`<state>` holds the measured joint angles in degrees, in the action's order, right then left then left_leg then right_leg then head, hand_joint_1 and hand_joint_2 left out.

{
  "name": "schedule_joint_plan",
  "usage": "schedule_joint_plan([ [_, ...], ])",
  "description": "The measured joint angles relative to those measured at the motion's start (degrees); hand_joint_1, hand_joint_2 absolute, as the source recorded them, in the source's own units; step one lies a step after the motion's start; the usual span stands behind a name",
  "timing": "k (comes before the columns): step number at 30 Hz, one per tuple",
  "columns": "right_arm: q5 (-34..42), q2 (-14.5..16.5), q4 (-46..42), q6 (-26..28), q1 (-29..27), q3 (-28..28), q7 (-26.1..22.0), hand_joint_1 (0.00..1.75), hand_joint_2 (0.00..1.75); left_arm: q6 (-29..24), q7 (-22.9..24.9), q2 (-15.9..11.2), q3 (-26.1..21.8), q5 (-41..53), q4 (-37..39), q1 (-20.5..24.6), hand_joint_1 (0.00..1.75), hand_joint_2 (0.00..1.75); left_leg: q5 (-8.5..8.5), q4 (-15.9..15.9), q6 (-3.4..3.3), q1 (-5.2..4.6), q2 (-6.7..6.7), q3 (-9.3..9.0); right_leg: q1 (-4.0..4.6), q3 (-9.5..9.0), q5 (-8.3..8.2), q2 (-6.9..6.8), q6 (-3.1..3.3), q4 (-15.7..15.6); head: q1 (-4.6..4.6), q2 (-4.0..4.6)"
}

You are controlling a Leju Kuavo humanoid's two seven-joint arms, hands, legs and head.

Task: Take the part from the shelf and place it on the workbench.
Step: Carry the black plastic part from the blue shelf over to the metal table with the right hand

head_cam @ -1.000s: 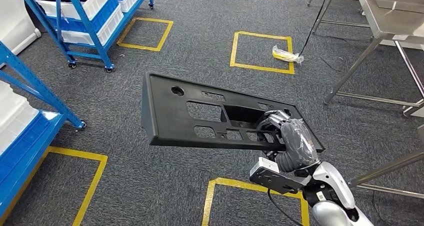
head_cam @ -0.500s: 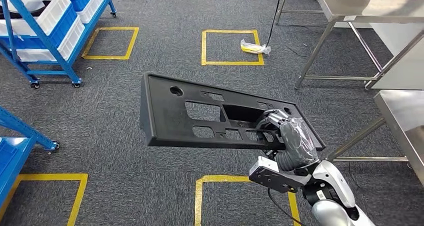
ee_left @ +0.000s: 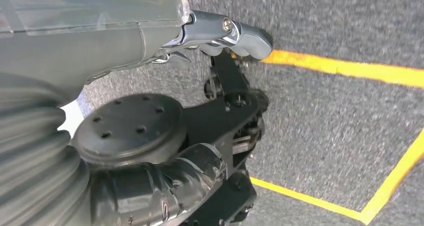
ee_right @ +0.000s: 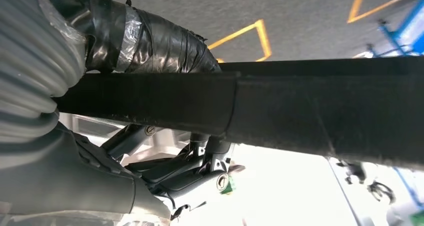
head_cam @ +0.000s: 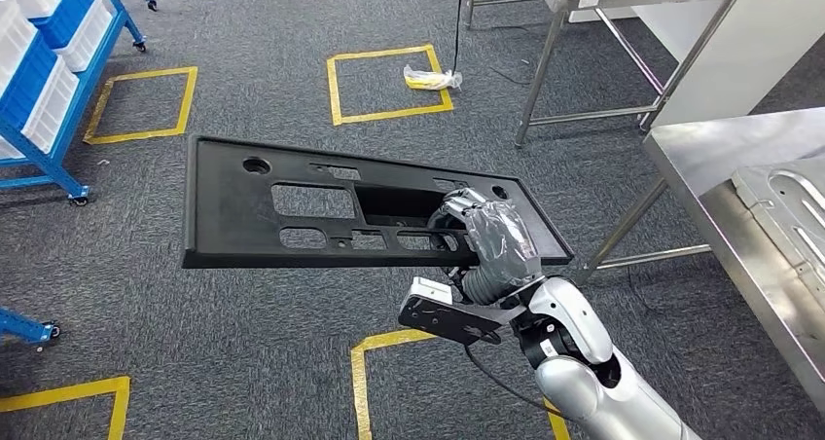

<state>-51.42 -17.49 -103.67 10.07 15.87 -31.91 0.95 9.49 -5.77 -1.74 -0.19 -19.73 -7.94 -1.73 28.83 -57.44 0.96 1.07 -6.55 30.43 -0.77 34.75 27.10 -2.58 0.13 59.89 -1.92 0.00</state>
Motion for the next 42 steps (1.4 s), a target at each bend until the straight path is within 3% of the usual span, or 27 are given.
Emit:
schedule_joint_plan([
  [1, -0.4, -0.4, -0.3, 0.5, -0.7, 0.0, 0.0, 1.75, 1.75, 0.0, -0.5, 0.1, 0.0, 0.1, 0.0, 0.0, 0.0, 1.75, 0.52, -0.4, 0.29, 0.25, 0.5, 0.06, 0.05, -0.17, -0.09, 0.55, 0.46, -0.3, 0.01, 0.0],
  [3, -1.4, -1.7, -1.4, 1.8, -2.7, 0.4, -0.1, 1.75, 1.75, 0.1, -1.3, 0.2, 0.0, 0.3, 0.0, 0.0, 0.0, 1.75, 3.19, -4.2, 0.41, 0.57, 3.07, 1.66, 0.04, -0.6, -0.31, 1.55, 1.41, -0.8, 0.03, 0.0],
  [5, -2.1, -3.2, -2.6, 2.7, -5.3, 1.1, -0.4, 1.75, 1.75, 0.0, -1.7, 0.2, 0.0, 0.3, 0.0, -0.3, 0.0, 1.75, 6.66, -11.8, 0.1, 0.44, 5.48, 5.25, 0.5, -0.7, -0.27, 2.68, 2.05, -0.9, 0.03, 0.0],
  [6, -2.1, -3.9, -3.2, 2.9, -6.8, 1.6, -0.4, 1.75, 1.75, -0.3, -1.5, 0.2, 0.0, 0.2, 0.0, -0.5, 0.0, 1.75, 7.5, -15.0, -0.07, 0.33, 5.91, 6.94, 0.77, -0.72, -0.21, 3.45, 2.25, -0.8, 0.03, 0.0],
  [7, -2.0, -4.7, -3.6, 3.0, -8.3, 2.2, -0.4, 1.75, 1.75, -0.7, -1.3, 0.1, 0.0, 0.2, 0.0, -0.8, 0.0, 1.75, 7.23, -16.4, -0.3, 0.21, 6.11, 7.87, 1.03, -0.76, -0.15, 4.33, 2.4, -0.7, 0.03, 0.0],
  [8, -1.8, -5.3, -3.9, 3.0, -9.7, 2.8, -0.4, 1.75, 1.75, -1.1, -0.9, 0.1, 0.0, 0.1, 0.0, -1.0, 0.0, 1.75, 5.86, -15.6, -0.59, 0.1, 6.27, 7.83, 1.25, -0.79, -0.09, 5.25, 2.5, -0.6, 0.03, 0.0],
  [9, -1.6, -5.9, -4.1, 3.0, -10.9, 3.5, -0.5, 1.75, 1.75, -1.4, -0.6, -0.1, 0.0, 0.1, 0.0, -1.2, 0.0, 1.75, 3.68, -12.9, -0.95, -0.02, 6.66, 6.88, 1.4, -0.81, 0.0, 6.17, 2.55, -0.4, 0.03, 0.0],
  [11, -1.3, -7.0, -4.2, 3.4, -12.6, 5.0, -0.6, 1.75, 1.75, -1.5, -0.3, -0.5, 0.1, -0.1, 0.2, -1.4, 0.0, 1.75, 0.11, -6.1, -1.74, -0.19, 9.14, 4.22, 1.51, -0.55, 0.2, 7.81, 2.49, 0.1, 0.02, 0.0],
  [13, -1.2, -8.4, -4.4, 4.0, -14.3, 6.8, -0.9, 1.75, 1.75, -1.6, -0.2, -0.9, 0.1, -0.3, 0.5, -1.4, 0.0, 1.75, -0.51, -2.5, -2.1, -0.4, 11.09, 2.62, 1.2, 0.07, 0.21, 9.22, 2.02, 0.5, 0.03, 0.0],
  [15, -1.4, -9.8, -4.9, 4.3, -16.3, 9.2, -1.0, 1.75, 1.75, -1.7, 0.0, -1.1, 0.1, -0.6, 0.7, -1.2, 0.0, 1.75, -0.38, -1.3, -2.3, -0.59, 10.44, 1.97, 0.82, 0.44, -0.04, 10.51, 1.22, 0.4, 0.06, 0.0],
  [16, -1.8, -10.6, -5.3, 4.5, -17.2, 10.6, -0.8, 1.75, 1.75, -1.8, 0.1, -1.1, 0.1, -0.8, 0.7, -1.2, 0.0, 1.75, -0.67, -0.7, -2.58, -0.57, 9.75, 1.61, 0.79, 0.51, 0.09, 10.11, 0.89, 0.5, 0.05, 0.0],
  [18, -2.7, -12.3, -5.9, 5.0, -18.7, 14.1, -0.5, 1.75, 1.75, -2.0, 0.3, -1.1, 0.1, -1.2, 0.8, -1.3, 0.0, 1.75, -1.23, 0.7, -3.14, -0.36, 8.18, 0.87, 0.93, 1.8, 1.94, 7.27, 0.31, 3.3, 0.03, 0.0],
  [20, -3.4, -13.7, -6.4, 5.5, -19.8, 17.5, -0.5, 1.75, 1.75, -2.1, 0.3, -1.0, 0.1, -1.4, 0.9, -1.5, 0.0, 1.75, -1.31, 1.1, -3.35, -0.34, 6.62, 0.54, 0.62, 4.95, 5.15, 4.13, -0.24, 9.6, 0.02, 0.0],
  [22, -4.7, -14.7, -6.6, 5.8, -21.0, 20.2, 0.1, 1.75, 1.75, -2.1, 0.3, -0.9, 0.1, -1.8, 1.1, -1.5, 0.0, 1.75, -1.04, 1.0, -3.18, -0.22, 5.04, 0.47, -0.05, 7.39, 6.32, 3.2, -0.89, 14.0, 0.02, 0.0],
  [23, -5.5, -15.4, -6.6, 5.9, -21.7, 21.7, 0.5, 1.75, 1.75, -2.1, 0.3, -0.8, 0.1, -2.1, 1.2, -1.5, 0.0, 1.75, -0.81, 0.9, -3.0, -0.09, 4.29, 0.4, -0.44, 7.25, 5.42, 2.89, -1.27, 13.5, 0.02, 0.0],
  [24, -5.7, -16.3, -6.6, 5.9, -22.4, 23.5, 0.9, 1.75, 1.75, -2.1, 0.2, -0.7, 0.1, -2.4, 1.2, -1.5, 0.0, 1.75, -0.52, 0.7, -2.71, 0.09, 3.6, 0.3, -0.83, 5.99, 3.64, 2.39, -1.7, 11.0, 0.03, 0.0],
  [26, -4.0, -18.2, -6.4, 5.3, -23.1, 28.4, 0.6, 1.75, 1.75, -1.9, -0.3, -0.7, 0.2, -3.0, 1.4, -1.5, 0.0, 1.75, 0.25, 0.0, -1.85, 0.22, 2.38, 0.04, -1.12, 2.39, 0.57, 0.29, -2.47, 3.8, 0.02, 0.0],
  [28, -1.7, -19.4, -5.9, 4.0, -23.2, 33.6, -0.7, 1.75, 1.75, -1.7, -0.6, -0.8, 0.5, -3.5, 1.6, -1.4, 0.0, 1.75, 0.87, -0.4, -1.01, 0.04, 1.42, -0.26, -0.84, 0.83, -0.14, -0.64, -2.14, 0.6, 0.04, 0.0],
  [30, -0.6, -20.1, -5.4, 2.9, -23.4, 37.4, -1.7, 1.75, 1.75, -1.6, -0.6, -0.8, 1.0, -3.7, 1.7, -1.1, 0.0, 1.75, 1.21, -0.3, -0.45, 0.01, 0.48, -0.75, -0.61, 0.95, -0.02, 0.59, -1.08, 0.8, 0.05, 0.0],
  [31, -0.4, -20.4, -5.1, 2.6, -23.6, 38.9, -1.9, 1.75, 1.75, -1.6, -0.6, -0.7, 1.2, -3.8, 1.8, -0.9, 0.0, 1.75, 1.56, -0.5, -0.19, 0.14, 0.46, -0.96, -0.61, 0.9, 0.01, 1.17, -0.65, 0.7, 0.05, 0.0],
  [33, -0.2, -21.0, -4.7, 2.3, -23.7, 41.4, -2.1, 1.75, 1.75, -1.6, -0.6, -0.6, 1.5, -3.8, 1.8, -0.8, 0.0, 1.75, 3.68, -3.3, 0.01, 0.43, 2.37, 0.05, -0.59, 0.64, 0.02, 2.29, 0.24, 0.6, 0.05, 0.0],
  [35, -0.3, -21.3, -4.4, 2.2, -23.8, 43.0, -2.2, 1.75, 1.75, -1.7, -0.6, -0.6, 1.7, -3.8, 1.9, -0.8, 0.0, 1.75, 7.27, -10.6, -0.32, 0.31, 5.08, 3.67, -0.24, 0.5, 0.07, 3.37, 0.86, 0.5, 0.06, 0.0],
  [37, -0.3, -21.3, -4.0, 2.2, -23.9, 43.6, -2.2, 1.75, 1.75, -1.7, -0.5, -0.6, 1.9, -3.8, 2.1, -0.8, 0.0, 1.75, 8.9, -17.1, -1.0, -0.19, 5.98, 7.5, 0.36, 0.41, 0.13, 4.76, 1.27, 0.5, 0.06, 0.0],
  [38, -0.3, -21.3, -3.9, 2.2, -23.9, 43.8, -2.2, 1.75, 1.75, -1.7, -0.5, -0.6, 2.0, -3.8, 2.2, -0.9, 0.0, 1.75, 8.0, -17.6, -1.55, -0.57, 6.17, 8.25, 0.66, 0.32, 0.16, 5.56, 1.42, 0.5, 0.05, 0.0],
  [39, -0.4, -21.3, -3.7, 2.2, -24.0, 44.0, -2.2, 1.75, 1.75, -1.7, -0.5, -0.6, 2.0, -3.8, 2.2, -0.9, 0.0, 1.75, 6.26, -16.1, -2.15, -0.99, 6.39, 8.02, 0.9, 0.23, 0.17, 6.32, 1.5, 0.5, 0.05, 0.0],
  [41, -0.4, -21.3, -3.6, 2.2, -24.0, 44.2, -2.2, 1.75, 1.75, -1.7, -0.5, -0.7, 2.1, -3.8, 2.3, -1.0, 0.0, 1.75, 2.12, -10.1, -3.4, -1.79, 7.38, 5.96, 1.16, 0.1, 0.2, 7.56, 1.58, 0.5, 0.05, 0.0],
  [42, -0.4, -21.2, -3.5, 2.1, -24.1, 44.3, -2.2, 1.75, 1.75, -1.7, -0.5, -0.8, 2.1, -3.8, 2.3, -1.0, 0.0, 1.75, 0.76, -7.0, -4.14, -2.08, 8.58, 4.69, 1.16, 0.1, 0.19, 8.07, 1.57, 0.5, 0.03, 0.0],
])
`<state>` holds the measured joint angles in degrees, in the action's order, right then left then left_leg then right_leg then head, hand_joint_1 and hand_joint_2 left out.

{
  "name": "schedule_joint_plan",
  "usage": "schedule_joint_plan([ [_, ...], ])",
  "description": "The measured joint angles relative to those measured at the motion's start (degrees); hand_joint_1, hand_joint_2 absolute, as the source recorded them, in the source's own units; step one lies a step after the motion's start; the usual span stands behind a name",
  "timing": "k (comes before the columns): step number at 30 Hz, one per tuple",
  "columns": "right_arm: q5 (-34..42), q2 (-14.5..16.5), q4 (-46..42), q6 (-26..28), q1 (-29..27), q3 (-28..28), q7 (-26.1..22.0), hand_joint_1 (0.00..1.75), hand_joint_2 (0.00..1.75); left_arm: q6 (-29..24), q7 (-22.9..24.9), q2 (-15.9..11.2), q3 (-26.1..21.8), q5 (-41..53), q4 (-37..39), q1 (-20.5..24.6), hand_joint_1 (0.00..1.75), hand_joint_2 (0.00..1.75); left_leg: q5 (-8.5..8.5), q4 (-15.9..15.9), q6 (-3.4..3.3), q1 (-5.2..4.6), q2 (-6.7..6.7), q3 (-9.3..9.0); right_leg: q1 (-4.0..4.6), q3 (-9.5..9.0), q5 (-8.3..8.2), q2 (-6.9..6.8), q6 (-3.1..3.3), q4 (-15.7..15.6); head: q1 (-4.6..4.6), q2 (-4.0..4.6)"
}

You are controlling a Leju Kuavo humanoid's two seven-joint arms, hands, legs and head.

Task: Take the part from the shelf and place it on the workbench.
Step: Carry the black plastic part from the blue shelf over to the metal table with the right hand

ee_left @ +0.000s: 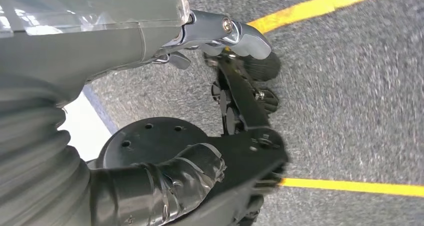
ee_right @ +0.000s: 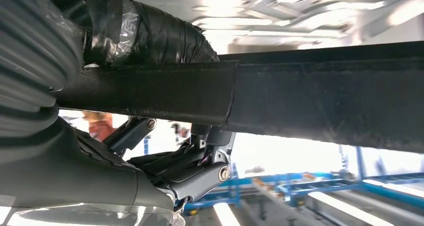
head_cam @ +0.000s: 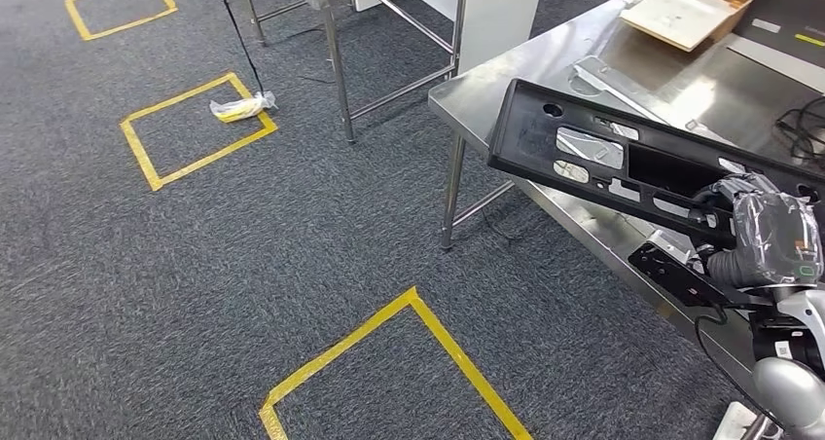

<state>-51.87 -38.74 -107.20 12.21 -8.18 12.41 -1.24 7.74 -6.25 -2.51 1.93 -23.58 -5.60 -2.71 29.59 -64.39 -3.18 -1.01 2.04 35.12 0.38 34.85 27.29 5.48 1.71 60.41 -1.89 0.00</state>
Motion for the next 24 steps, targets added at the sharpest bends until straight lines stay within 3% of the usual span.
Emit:
schedule_joint_plan([
  [2, -0.5, 0.0, 0.2, -0.1, -0.1, 0.1, 0.1, 1.75, 1.75, -0.1, 0.0, -0.2, 0.2, 0.0, 0.2, 0.0, 0.0, 1.75, -1.63, 4.5, -1.09, -0.43, 1.7, -1.95, -0.31, 0.1, -0.09, 1.18, -0.16, -0.1, -0.01, 0.0],
  [3, -0.8, 0.1, 0.3, -0.2, -0.3, 0.1, 0.2, 1.75, 1.75, -0.2, 0.1, -0.3, 0.3, -0.1, 0.3, 0.1, 0.0, 1.75, -1.65, 5.3, -1.37, -0.52, 1.9, -2.41, -0.59, 0.16, -0.18, 1.77, -0.35, -0.2, 0.01, 0.0],
  [5, -1.3, -0.1, 0.4, -0.3, -0.6, 0.2, 0.5, 1.75, 1.75, -0.3, 0.2, -0.3, 0.5, -0.3, 0.4, 0.4, 0.0, 1.75, -2.14, 6.7, -1.39, -0.49, 0.62, -3.22, -0.85, 0.06, -0.4, 2.61, -0.85, -0.6, 0.04, 0.0],
  [7, -1.7, -0.4, 0.5, -0.4, -0.3, 0.4, 0.7, 1.75, 1.75, -0.3, 0.4, -0.2, 0.7, -0.5, 0.4, 0.6, 0.0, 1.75, -2.93, 9.0, -1.35, -0.12, -0.96, -4.35, -0.54, 0.63, 0.67, 0.24, -1.38, 0.6, 0.01, 0.0],
  [9, -2.0, -0.5, 0.7, -0.6, 0.3, 0.4, 0.7, 1.75, 1.75, -0.3, 0.6, -0.1, 0.8, -0.6, 0.4, 0.6, 0.0, 1.75, -3.28, 10.1, -1.18, 0.15, -2.47, -5.02, -0.65, 3.15, 3.59, -3.5, -2.09, 5.7, -0.02, 0.0],
  [11, -2.1, -0.5, 1.2, -0.9, 0.5, 0.2, 0.9, 1.75, 1.75, -0.1, 0.7, 0.1, 0.9, -0.8, 0.4, 0.5, 0.0, 1.75, -2.96, 9.9, -0.81, 0.39, -3.92, -5.12, -1.5, 6.09, 5.56, -4.9, -3.03, 11.3, -0.01, 0.0],
  [12, -2.1, -0.5, 1.6, -0.9, 0.5, 0.0, 1.0, 1.75, 1.75, 0.0, 0.7, 0.1, 1.1, -1.0, 0.4, 0.5, 0.0, 1.75, -2.65, 9.6, -0.5, 0.61, -4.63, -5.13, -1.95, 6.54, 5.14, -5.21, -3.56, 12.0, 0.0, 0.0],
  [13, -2.1, -0.5, 1.9, -0.9, 0.6, -0.2, 1.1, 1.75, 1.75, 0.1, 0.6, 0.2, 1.2, -1.2, 0.4, 0.5, 0.0, 1.75, -2.26, 9.2, -0.14, 0.91, -5.34, -5.14, -2.37, 5.93, 3.7, -5.57, -4.14, 10.6, 0.0, 0.0],
  [15, -2.1, -0.4, 2.7, -0.9, 0.7, -0.4, 1.2, 1.75, 1.75, 0.5, 0.2, 0.3, 1.4, -1.6, 0.4, 0.6, 0.0, 1.75, -1.25, 8.1, 0.81, 1.46, -6.61, -5.15, -2.85, 2.65, 0.25, -7.1, -5.13, 4.0, -0.02, 0.0],
  [16, -2.1, -0.4, 3.1, -0.9, 0.9, -0.4, 1.2, 1.75, 1.75, 0.7, -0.1, 0.3, 1.5, -1.8, 0.4, 0.6, 0.0, 1.75, -0.7, 7.5, 1.38, 1.56, -7.16, -5.17, -2.75, 1.37, -0.71, -7.77, -5.15, 1.3, -0.01, 0.0],
  [17, -2.1, -0.3, 3.5, -0.9, 1.0, -0.5, 1.3, 1.75, 1.75, 0.8, -0.3, 0.2, 1.6, -2.0, 0.4, 0.6, 0.0, 1.75, -0.27, 7.0, 1.89, 1.53, -7.6, -5.23, -2.58, 0.73, -0.92, -8.15, -4.76, 0.0, 0.01, 0.0],
  [20, -2.7, -0.1, 4.9, -0.9, 1.4, -0.9, 1.5, 1.75, 1.75, 1.0, -0.9, 0.3, 2.0, -2.4, 0.4, 0.9, 0.0, 1.75, 0.4, 6.8, 2.92, 1.41, -8.93, -5.75, -2.18, 0.92, -0.53, -6.91, -2.85, 0.1, 0.03, 0.0],
  [22, -5.1, -0.1, 5.5, -0.5, 1.7, -1.1, 2.0, 1.75, 1.75, 1.0, -1.0, 0.4, 2.2, -2.5, 0.4, 1.1, 0.0, 1.75, 1.84, 5.3, 3.38, 1.73, -7.46, -5.36, -2.22, 0.85, -0.56, -6.01, -1.91, -0.1, 0.03, 0.0],
  [24, -8.3, 0.0, 6.1, 0.4, 2.3, -1.5, 2.6, 1.75, 1.75, 1.0, -0.9, 0.4, 2.4, -2.5, 0.4, 1.1, 0.0, 1.75, 5.22, -0.7, 3.48, 1.88, -4.18, -2.56, -2.11, 0.78, -0.6, -5.35, -1.21, -0.2, 0.03, 0.0],
])
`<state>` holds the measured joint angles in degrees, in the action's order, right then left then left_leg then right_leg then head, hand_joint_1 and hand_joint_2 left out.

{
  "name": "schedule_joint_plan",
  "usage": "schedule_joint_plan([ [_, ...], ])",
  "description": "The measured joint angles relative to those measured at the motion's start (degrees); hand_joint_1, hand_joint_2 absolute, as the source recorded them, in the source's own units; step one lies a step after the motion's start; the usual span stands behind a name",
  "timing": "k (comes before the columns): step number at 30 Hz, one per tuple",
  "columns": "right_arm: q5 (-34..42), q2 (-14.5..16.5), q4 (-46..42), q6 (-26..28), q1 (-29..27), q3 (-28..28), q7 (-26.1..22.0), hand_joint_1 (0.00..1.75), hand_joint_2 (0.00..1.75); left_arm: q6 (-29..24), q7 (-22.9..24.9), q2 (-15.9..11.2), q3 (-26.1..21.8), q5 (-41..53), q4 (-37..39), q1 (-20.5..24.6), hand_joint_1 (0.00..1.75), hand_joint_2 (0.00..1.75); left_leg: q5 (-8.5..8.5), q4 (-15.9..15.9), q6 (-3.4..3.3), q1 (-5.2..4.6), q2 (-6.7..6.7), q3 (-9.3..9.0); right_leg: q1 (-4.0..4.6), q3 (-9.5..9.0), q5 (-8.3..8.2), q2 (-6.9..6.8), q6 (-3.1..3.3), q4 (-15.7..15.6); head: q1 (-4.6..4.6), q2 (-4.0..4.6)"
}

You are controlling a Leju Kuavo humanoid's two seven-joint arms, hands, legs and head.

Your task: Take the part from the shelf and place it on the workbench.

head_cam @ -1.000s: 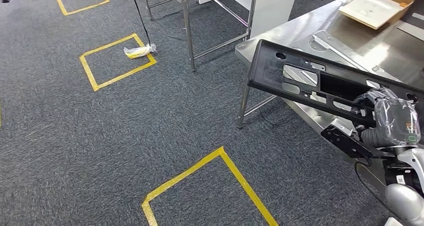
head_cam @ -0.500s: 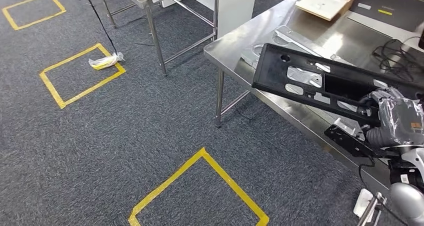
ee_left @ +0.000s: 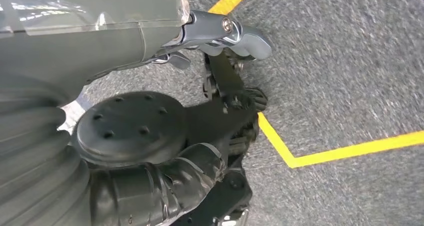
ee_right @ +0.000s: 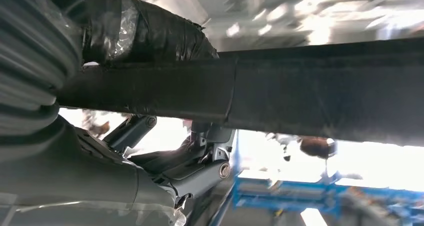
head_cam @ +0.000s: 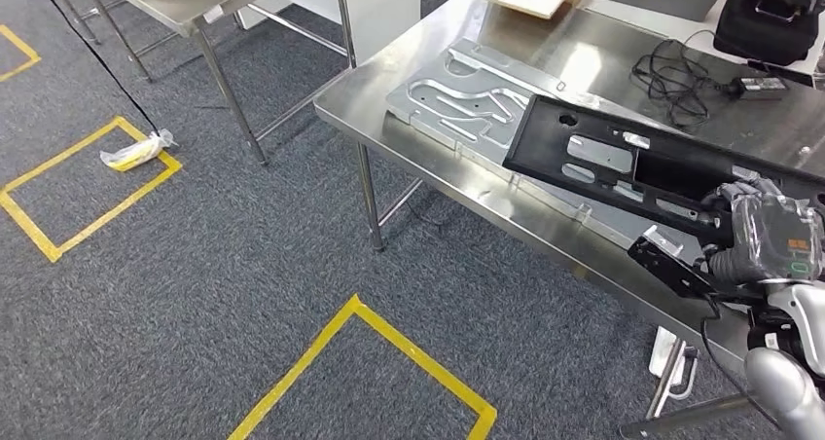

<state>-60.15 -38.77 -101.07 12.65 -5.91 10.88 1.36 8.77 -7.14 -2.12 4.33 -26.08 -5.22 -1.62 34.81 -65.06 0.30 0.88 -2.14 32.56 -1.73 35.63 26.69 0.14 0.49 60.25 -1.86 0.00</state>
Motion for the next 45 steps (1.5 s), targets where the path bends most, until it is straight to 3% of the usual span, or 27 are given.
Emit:
schedule_joint_plan([
  [2, -2.0, 0.2, 0.6, 0.8, 0.4, -0.7, 0.2, 1.75, 1.75, 0.0, 0.2, 0.0, 0.3, 0.0, 0.0, -0.1, 0.0, 1.75, 2.74, -7.5, -0.31, -0.16, 1.5, 4.11, 0.46, -0.01, 0.04, 0.76, 0.34, 0.0, 0.0, 0.0],
  [3, -2.4, 0.3, 0.8, 0.9, 0.4, -1.0, 0.2, 1.75, 1.75, 0.0, 0.3, 0.0, 0.5, 0.0, 0.0, -0.1, 0.0, 1.75, 2.65, -9.3, -0.62, -0.3, 1.69, 5.36, 0.76, -0.07, 0.1, 1.13, 0.46, 0.0, 0.0, 0.0],
  [4, -2.7, 0.4, 1.0, 1.0, 0.5, -1.3, 0.2, 1.75, 1.75, 0.0, 0.3, 0.1, 0.7, 0.0, 0.0, -0.2, 0.0, 1.75, 1.39, -8.9, -1.09, -0.52, 1.76, 5.57, 1.07, -0.18, 0.15, 1.47, 0.55, 0.0, 0.0, 0.0],
  [6, -2.8, 0.5, 1.4, 1.0, 0.7, -1.9, 0.2, 1.75, 1.75, 0.0, 0.4, 0.1, 0.9, 0.0, 0.0, -0.2, 0.0, 1.75, -3.21, -2.0, -2.67, -1.25, 2.16, 3.11, 1.56, -0.45, 0.24, 2.05, 0.69, 0.0, 0.0, 0.0],
  [8, -2.9, 0.6, 1.7, 1.0, 1.0, -2.3, 0.2, 1.75, 1.75, 0.0, 0.4, 0.0, 1.0, 0.0, 0.0, -0.2, 0.0, 1.75, -6.1, 4.7, -4.03, -1.83, 2.52, 0.42, 1.85, -0.51, 0.29, 2.39, 0.66, 0.0, -0.01, 0.0],
  [12, -2.9, 0.9, 2.4, 1.1, 1.5, -3.2, 0.2, 1.75, 1.75, 0.0, 0.4, -0.1, 1.3, -0.2, 0.0, -0.1, 0.0, 1.75, -6.55, 6.7, -2.21, -2.1, 2.46, -0.41, 1.53, -0.4, 0.22, 2.38, 0.42, 0.0, -0.04, 0.0],
  [15, -2.8, 1.0, 2.8, 1.0, 1.9, -4.0, 0.4, 1.75, 1.75, 0.0, 0.4, -0.1, 1.4, -0.7, 0.0, -0.1, 0.0, 1.75, -6.9, 7.2, -3.42, -2.12, 2.39, -0.61, 1.22, -0.57, -0.1, 2.42, -0.57, -0.6, -0.03, 0.0],
  [17, -2.5, 0.9, 2.9, 0.9, 2.1, -4.2, 0.5, 1.75, 1.75, -0.1, 0.4, 0.0, 1.7, -1.1, 0.0, 0.0, 0.0, 1.75, -7.53, 8.8, -4.05, -1.75, 2.15, -1.32, 1.32, -0.08, 0.89, 1.65, -1.13, 0.6, -0.05, 0.0],
  [20, -1.9, 0.9, 3.1, 0.6, 2.5, -4.6, 0.5, 1.75, 1.75, -0.2, 0.4, 0.2, 2.1, -1.6, 0.0, -0.1, 0.0, 1.75, -7.67, 9.5, -4.43, -1.58, 1.71, -1.88, 0.88, 4.31, 5.33, 0.54, -2.06, 9.4, -0.07, 0.0],
  [21, -1.8, 0.9, 3.2, 0.5, 2.5, -4.8, 0.5, 1.75, 1.75, -0.2, 0.4, 0.2, 2.2, -1.8, 0.0, -0.1, 0.0, 1.75, -7.47, 9.5, -4.37, -1.55, 1.58, -1.98, 0.58, 5.82, 6.09, 0.43, -2.38, 12.2, -0.07, 0.0],
  [22, -1.7, 0.9, 3.3, 0.4, 2.5, -5.0, 0.5, 1.75, 1.75, -0.2, 0.4, 0.2, 2.4, -2.0, 0.0, -0.2, 0.0, 1.75, -7.22, 9.4, -4.23, -1.48, 1.48, -2.15, 0.26, 6.53, 5.85, 0.32, -2.71, 13.3, -0.06, 0.0],
  [23, -1.7, 0.9, 3.4, 0.4, 2.5, -5.1, 0.5, 1.75, 1.75, -0.1, 0.4, 0.2, 2.6, -2.2, 0.0, -0.2, 0.0, 1.75, -6.86, 9.3, -4.0, -1.34, 1.4, -2.42, -0.05, 6.02, 4.43, 0.15, -3.06, 12.1, -0.07, 0.0],
  [24, -1.6, 0.9, 3.5, 0.3, 2.5, -5.2, 0.5, 1.75, 1.75, 0.0, 0.3, 0.2, 2.7, -2.4, 0.0, -0.2, 0.0, 1.75, -6.38, 9.1, -3.66, -1.14, 1.32, -2.77, -0.36, 4.43, 2.26, -0.12, -3.43, 8.9, -0.07, 0.0],
  [26, -1.6, 1.0, 3.8, 0.3, 2.7, -5.3, 0.5, 1.75, 1.75, 0.1, 0.2, 0.2, 2.9, -2.7, 0.0, -0.2, 0.0, 1.75, -5.19, 8.5, -2.75, -0.91, 1.15, -3.26, -0.46, 0.79, -0.13, -0.62, -3.79, 2.0, -0.1, 0.0],
  [28, -1.5, 1.1, 4.1, 0.2, 3.0, -5.6, 0.5, 1.75, 1.75, 0.1, 0.0, 0.0, 3.2, -2.9, 0.1, -0.2, 0.0, 1.75, -4.24, 8.2, -1.87, -0.99, 1.01, -3.59, -0.08, -0.66, 0.55, -0.58, -2.88, -0.4, -0.15, 0.0],
  [31, -1.5, 1.1, 4.3, 0.0, 3.1, -6.0, 0.5, 1.75, 1.75, 0.2, -0.1, 0.0, 3.5, -2.9, 0.0, 0.0, 0.0, 1.75, -3.25, 7.9, -0.86, -0.88, 0.88, -4.37, 0.11, -1.53, 1.59, 0.08, -0.99, -0.4, -0.13, 0.0],
  [32, -1.5, 1.1, 4.3, 0.0, 3.2, -6.0, 0.5, 1.75, 1.75, 0.2, -0.1, 0.0, 3.7, -2.9, 0.0, 0.0, 0.0, 1.75, -2.66, 6.3, -0.58, -0.78, 1.03, -3.87, 0.08, -2.22, 1.97, 0.22, -0.46, -0.6, -0.11, 0.0],
  [34, -1.5, 1.1, 4.3, 0.0, 3.5, -6.1, 0.5, 1.75, 1.75, 0.2, -0.2, 0.1, 3.9, -2.9, 0.0, 0.0, 0.0, 1.75, -0.83, -0.4, -0.2, -0.66, 1.51, -0.17, 0.1, -3.8, 2.95, 0.32, 0.38, -0.9, -0.07, 0.0],
  [36, -1.5, 1.2, 4.4, 0.0, 3.7, -6.3, 0.4, 1.75, 1.75, 0.2, -0.2, 0.1, 4.0, -2.9, 0.0, -0.1, 0.0, 1.75, 0.31, -8.5, -0.1, -0.66, 1.62, 6.13, 0.3, -5.32, 4.29, 0.54, 0.7, -1.0, -0.06, 0.0],
  [38, -1.5, 1.3, 4.7, -0.1, 3.8, -6.6, 0.4, 1.75, 1.75, 0.2, -0.2, 0.1, 4.1, -2.9, 0.0, -0.3, 0.0, 1.75, -1.76, -11.2, -0.35, -0.73, 1.63, 10.3, 0.47, -7.04, 5.72, 0.9, 0.76, -1.0, -0.05, 0.0],
  [39, -1.5, 1.3, 4.8, -0.1, 3.8, -6.7, 0.4, 1.75, 1.75, 0.2, -0.1, 0.1, 4.1, -2.9, 0.0, -0.4, 0.0, 1.75, -2.97, -10.9, -0.49, -0.77, 1.64, 11.07, 0.51, -7.62, 6.17, 1.01, 0.75, -1.0, -0.05, 0.0],
  [43, -1.5, 1.4, 4.8, -0.1, 3.8, -6.8, 0.4, 1.75, 1.75, 0.2, -0.1, 0.1, 4.1, -2.9, 0.0, -0.5, 0.0, 1.75, -4.23, -10.0, -0.62, -0.82, 1.65, 11.22, 0.53, -8.07, 6.5, 1.1, 0.75, -1.1, -0.04, 0.0],
  [44, -1.5, 1.4, 4.9, -0.2, 3.8, -6.9, 0.4, 1.75, 1.75, 0.2, -0.1, 0.1, 4.1, -2.9, 0.0, -0.6, 0.0, 1.75, -7.07, -6.7, -1.07, -1.08, 1.77, 10.65, 0.55, -8.96, 7.1, 1.2, 0.72, -1.3, -0.04, 0.0],
  [45, -1.6, 1.6, 5.2, -0.2, 4.0, -7.3, 0.3, 1.75, 1.75, 0.2, -0.2, -0.1, 4.1, -2.9, 0.1, -0.8, 0.0, 1.75, -9.44, -3.0, -1.95, -1.55, 1.97, 9.46, 0.41, -10.38, 7.79, 1.42, 0.35, -2.3, -0.04, 0.0],
])
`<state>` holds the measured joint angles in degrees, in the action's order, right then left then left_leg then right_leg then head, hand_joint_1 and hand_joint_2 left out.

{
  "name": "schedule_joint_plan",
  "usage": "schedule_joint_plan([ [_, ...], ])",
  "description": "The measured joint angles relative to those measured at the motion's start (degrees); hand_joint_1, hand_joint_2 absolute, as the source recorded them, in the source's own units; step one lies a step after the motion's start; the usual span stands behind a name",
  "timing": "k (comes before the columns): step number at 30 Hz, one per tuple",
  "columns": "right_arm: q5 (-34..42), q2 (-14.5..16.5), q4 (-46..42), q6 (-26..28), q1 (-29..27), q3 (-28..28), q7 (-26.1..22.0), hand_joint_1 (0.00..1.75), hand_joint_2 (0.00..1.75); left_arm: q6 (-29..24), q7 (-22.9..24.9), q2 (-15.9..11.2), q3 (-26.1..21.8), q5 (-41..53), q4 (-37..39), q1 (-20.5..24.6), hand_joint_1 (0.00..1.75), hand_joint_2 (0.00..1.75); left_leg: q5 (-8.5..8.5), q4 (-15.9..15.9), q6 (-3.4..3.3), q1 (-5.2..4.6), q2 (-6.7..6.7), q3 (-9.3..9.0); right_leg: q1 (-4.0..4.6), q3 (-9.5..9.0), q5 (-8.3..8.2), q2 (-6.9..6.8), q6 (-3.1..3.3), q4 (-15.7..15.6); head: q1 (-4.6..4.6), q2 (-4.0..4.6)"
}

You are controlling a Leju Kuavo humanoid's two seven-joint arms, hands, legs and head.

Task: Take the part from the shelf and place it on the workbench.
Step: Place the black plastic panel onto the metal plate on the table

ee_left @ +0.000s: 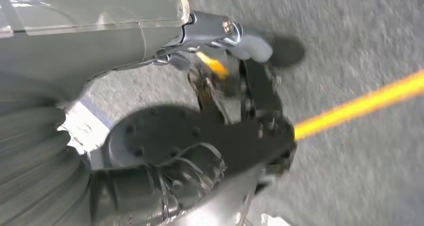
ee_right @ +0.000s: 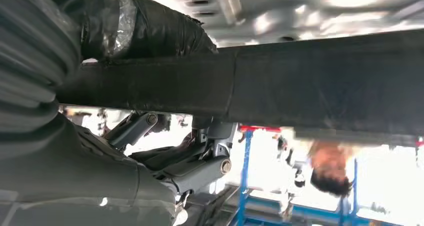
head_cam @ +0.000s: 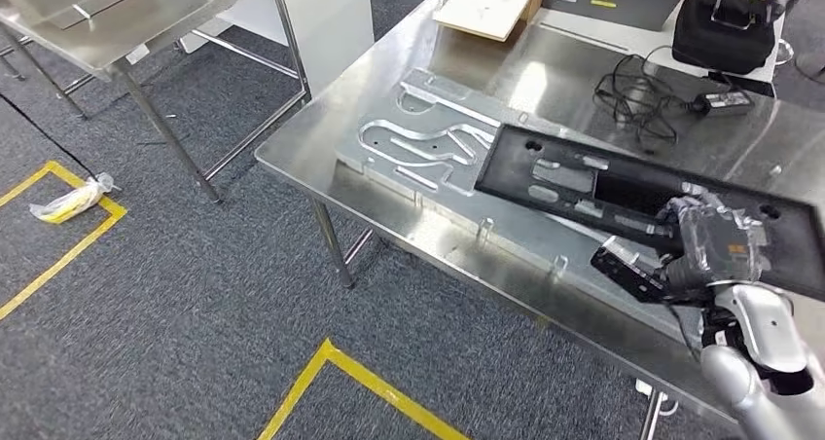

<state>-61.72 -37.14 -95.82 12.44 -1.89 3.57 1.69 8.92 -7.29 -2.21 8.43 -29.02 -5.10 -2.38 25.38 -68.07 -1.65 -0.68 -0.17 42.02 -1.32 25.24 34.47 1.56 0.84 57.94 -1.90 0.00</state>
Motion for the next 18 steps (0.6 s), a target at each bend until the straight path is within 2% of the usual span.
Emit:
schedule_joint_plan([
  [1, -0.1, 0.3, 0.5, -0.1, 0.4, -0.6, -0.1, 1.75, 1.75, -0.1, 0.0, -0.1, 0.1, -0.1, 0.1, -0.1, 0.0, 1.75, -1.96, 5.4, -0.98, -0.32, 0.07, -2.59, -0.14, -1.02, -0.53, 0.02, -0.47, 0.1, 0.0, 0.0],
  [2, -0.3, 0.7, 1.2, -0.1, 1.0, -1.3, -0.2, 1.75, 1.75, -0.1, -0.1, -0.3, 0.2, -0.2, 0.2, -0.1, 0.0, 1.75, -3.66, 10.8, -1.93, -0.59, 0.14, -5.56, -0.23, -1.23, -1.53, -0.06, -0.92, 1.4, 0.01, 0.0],
  [3, -0.5, 1.2, 2.0, -0.1, 1.6, -2.0, -0.2, 1.75, 1.75, -0.2, -0.2, -0.3, 0.3, -0.5, 0.3, 0.0, 0.0, 1.75, -2.79, 13.5, -2.41, -0.56, 0.09, -8.37, -0.31, 0.13, -2.87, -0.24, -1.33, 3.8, 0.01, 0.0],
  [4, -0.7, 1.5, 2.6, -0.1, 2.2, -2.6, -0.3, 1.75, 1.75, -0.2, -0.2, -0.3, 0.3, -0.7, 0.3, 0.1, 0.0, 1.75, -2.24, 15.9, -2.44, -0.29, -0.03, -10.9, -0.23, 2.53, -3.74, -0.55, -1.45, 7.6, 0.0, 0.0],
  [5, -0.9, 1.9, 3.3, -0.1, 2.5, -3.1, -0.2, 1.75, 1.75, -0.1, -0.2, -0.3, 0.4, -1.0, 0.3, 0.1, 0.0, 1.75, -1.81, 16.7, -2.35, -0.14, 0.01, -12.38, -0.18, 5.06, -2.53, -0.66, -1.56, 10.5, 0.0, 0.0],
  [6, -1.1, 2.2, 3.9, -0.1, 2.6, -3.5, -0.2, 1.75, 1.75, -0.1, -0.3, -0.3, 0.4, -1.2, 0.3, 0.1, 0.0, 1.75, -1.17, 17.3, -2.23, 0.0, 0.1, -13.75, -0.24, 7.26, -0.19, -0.69, -1.83, 12.1, -0.02, 0.0],
  [7, -1.2, 2.5, 4.4, -0.1, 2.7, -4.0, -0.1, 1.75, 1.75, 0.0, -0.3, -0.2, 0.4, -1.3, 0.3, 0.2, 0.0, 1.75, -0.38, 17.6, -2.08, 0.11, 0.2, -15.05, -0.4, 8.98, 2.36, -0.76, -2.21, 12.2, -0.02, 0.0],
  [8, -1.3, 2.8, 4.9, -0.1, 2.8, -4.3, 0.0, 1.31, 1.31, 0.0, -0.2, -0.2, 0.4, -1.3, 0.3, 0.2, 0.0, 1.75, 0.53, 17.7, -1.9, 0.24, 0.31, -16.3, -0.67, 10.31, 4.1, -0.86, -2.66, 11.3, -0.02, 0.0],
  [9, -1.3, 3.1, 5.3, -0.1, 2.9, -4.6, 0.0, 0.87, 0.87, 0.0, -0.2, -0.2, 0.4, -1.4, 0.3, 0.2, 0.0, 1.75, 1.55, 17.6, -1.63, 0.38, 0.38, -17.49, -1.05, 11.17, 3.98, -1.03, -3.17, 9.2, -0.02, 0.0],
  [10, -1.3, 3.4, 5.7, -0.1, 3.0, -4.9, 0.1, 0.44, 0.44, 0.0, -0.1, -0.2, 0.5, -1.5, 0.3, 0.2, 0.0, 1.75, 2.7, 17.3, -1.25, 0.53, 0.42, -18.6, -1.5, 11.67, 1.51, -1.3, -3.69, 6.3, -0.02, 0.0],
  [11, -1.3, 3.8, 6.4, -0.2, 3.0, -5.2, 0.1, 0.0, 0.0, 0.0, 0.1, -0.3, 0.5, -1.6, 0.4, 0.1, 0.0, 1.75, 3.97, 16.7, -0.78, 0.6, 0.45, -19.49, -1.79, 12.1, -3.12, -1.83, -4.11, 3.7, -0.06, 0.0],
  [12, -1.3, 4.2, 7.1, -0.2, 3.3, -5.6, 0.2, 0.0, 0.0, 0.0, 0.3, -0.3, 0.5, -1.8, 0.5, 0.0, 0.0, 1.75, 5.04, 15.9, -0.24, 0.66, 0.52, -19.73, -1.73, 12.33, -7.14, -2.26, -4.03, 1.8, -0.07, 0.0],
  [13, -1.3, 4.7, 7.8, -0.3, 3.3, -5.9, 0.2, 0.0, 0.0, -0.1, 0.4, -0.3, 0.5, -2.0, 0.6, 0.1, 0.0, 1.31, 5.99, 15.2, 0.3, 0.69, 0.58, -19.6, -1.59, 12.63, -10.29, -2.54, -3.55, 1.0, -0.03, 0.0],
  [14, -1.3, 5.2, 8.5, -0.3, 3.4, -6.3, 0.2, 0.0, 0.0, -0.1, 0.6, -0.4, 0.6, -2.4, 0.6, 0.2, 0.0, 0.87, 6.66, 14.6, 0.75, 0.8, 0.55, -19.26, -1.2, 13.01, -11.65, -2.73, -2.82, 1.2, -0.03, 0.0],
  [15, -1.3, 5.4, 8.9, -0.3, 3.5, -6.6, 0.3, 0.0, 0.0, -0.1, 0.7, -0.3, 0.6, -2.8, 0.6, 0.5, 0.0, 0.44, 6.92, 14.2, 1.06, 0.96, 0.52, -18.84, -0.87, 13.16, -11.16, -2.57, -1.98, 1.5, -0.01, 0.0],
  [16, -1.3, 5.6, 9.1, -0.2, 3.3, -6.7, 0.4, 0.0, 0.0, 0.0, 0.7, -0.2, 0.7, -3.2, 0.5, 0.7, 0.0, 0.0, 7.13, 13.6, 1.3, 1.16, 0.42, -18.62, -0.82, 13.19, -10.97, -2.46, -1.4, 1.8, 0.0, 0.0],
  [18, -1.2, 5.9, 9.6, 0.0, 3.3, -6.9, 0.5, 0.0, 0.0, 0.1, 0.7, -0.1, 0.7, -3.8, 0.5, 0.8, 0.0, 0.0, 7.23, 9.4, 1.75, 1.49, 0.34, -16.56, -0.67, 12.6, -10.35, -2.32, -0.61, 1.7, 0.0, 0.0],
])
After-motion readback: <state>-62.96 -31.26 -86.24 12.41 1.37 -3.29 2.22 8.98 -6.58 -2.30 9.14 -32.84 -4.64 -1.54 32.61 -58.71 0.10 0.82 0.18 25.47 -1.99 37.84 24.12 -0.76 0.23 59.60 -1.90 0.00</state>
